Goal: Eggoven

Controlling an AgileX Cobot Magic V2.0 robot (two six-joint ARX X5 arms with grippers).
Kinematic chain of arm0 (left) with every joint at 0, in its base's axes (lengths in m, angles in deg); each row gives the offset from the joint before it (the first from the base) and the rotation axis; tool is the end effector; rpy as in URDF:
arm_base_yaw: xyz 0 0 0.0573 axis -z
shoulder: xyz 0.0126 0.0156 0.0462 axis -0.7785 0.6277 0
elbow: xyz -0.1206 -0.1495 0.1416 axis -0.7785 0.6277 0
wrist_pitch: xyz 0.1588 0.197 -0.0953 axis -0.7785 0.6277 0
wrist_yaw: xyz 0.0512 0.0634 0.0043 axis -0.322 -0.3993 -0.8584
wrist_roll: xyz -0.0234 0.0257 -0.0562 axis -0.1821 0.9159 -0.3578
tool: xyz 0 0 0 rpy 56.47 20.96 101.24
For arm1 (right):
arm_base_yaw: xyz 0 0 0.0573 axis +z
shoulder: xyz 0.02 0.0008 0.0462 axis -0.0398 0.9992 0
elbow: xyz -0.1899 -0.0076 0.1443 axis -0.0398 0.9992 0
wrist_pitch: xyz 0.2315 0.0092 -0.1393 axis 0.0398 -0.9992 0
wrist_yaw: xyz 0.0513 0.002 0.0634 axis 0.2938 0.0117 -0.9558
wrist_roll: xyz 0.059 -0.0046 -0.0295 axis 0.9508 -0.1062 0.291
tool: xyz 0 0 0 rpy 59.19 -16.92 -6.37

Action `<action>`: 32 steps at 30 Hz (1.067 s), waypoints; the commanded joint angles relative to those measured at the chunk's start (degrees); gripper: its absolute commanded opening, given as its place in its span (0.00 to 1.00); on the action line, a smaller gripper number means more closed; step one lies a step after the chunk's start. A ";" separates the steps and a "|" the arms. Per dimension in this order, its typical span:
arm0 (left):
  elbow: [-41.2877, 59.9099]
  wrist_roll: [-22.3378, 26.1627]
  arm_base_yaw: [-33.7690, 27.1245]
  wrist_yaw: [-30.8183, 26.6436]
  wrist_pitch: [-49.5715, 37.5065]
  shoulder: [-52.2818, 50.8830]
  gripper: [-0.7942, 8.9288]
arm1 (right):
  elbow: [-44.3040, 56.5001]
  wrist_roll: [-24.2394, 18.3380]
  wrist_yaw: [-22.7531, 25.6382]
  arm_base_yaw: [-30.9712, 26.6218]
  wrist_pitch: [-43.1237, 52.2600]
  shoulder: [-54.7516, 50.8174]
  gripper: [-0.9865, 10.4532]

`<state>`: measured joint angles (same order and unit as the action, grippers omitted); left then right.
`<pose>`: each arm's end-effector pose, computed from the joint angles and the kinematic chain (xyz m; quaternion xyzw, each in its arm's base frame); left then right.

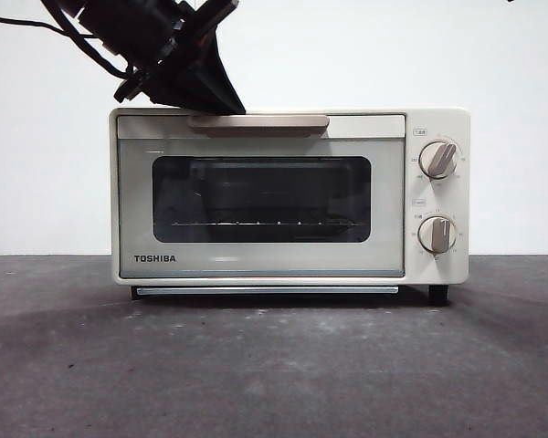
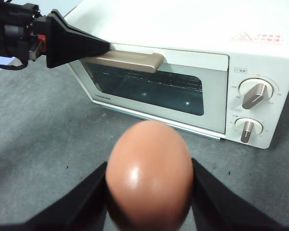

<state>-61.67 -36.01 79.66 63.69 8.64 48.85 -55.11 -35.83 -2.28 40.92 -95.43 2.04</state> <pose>0.3175 -0.1894 0.2536 0.0001 0.2388 -0.3781 0.8944 0.1422 0.1264 0.3067 0.0776 0.2518 0.2702 0.9260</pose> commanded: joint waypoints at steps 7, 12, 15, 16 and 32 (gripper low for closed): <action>-1.20 4.17 2.84 -1.44 8.24 1.18 0.09 | -0.76 -0.94 0.11 0.59 0.57 0.28 0.09; -1.20 4.24 5.11 -1.44 13.92 1.18 0.09 | -0.76 -0.96 0.09 0.55 0.59 0.28 0.09; -1.20 4.13 7.15 -1.44 17.84 1.18 0.09 | -0.76 -0.94 0.09 0.55 0.61 0.28 0.09; -1.20 3.98 7.82 -1.42 19.08 1.18 0.09 | -0.76 -0.94 0.09 0.55 0.66 0.28 0.09; -1.22 0.26 14.25 -1.49 27.69 -8.52 0.09 | -0.76 -0.68 -0.20 0.55 6.19 6.58 0.09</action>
<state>-62.13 -35.57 93.71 62.38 36.90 39.89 -55.11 -35.86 -2.37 40.90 -90.03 8.13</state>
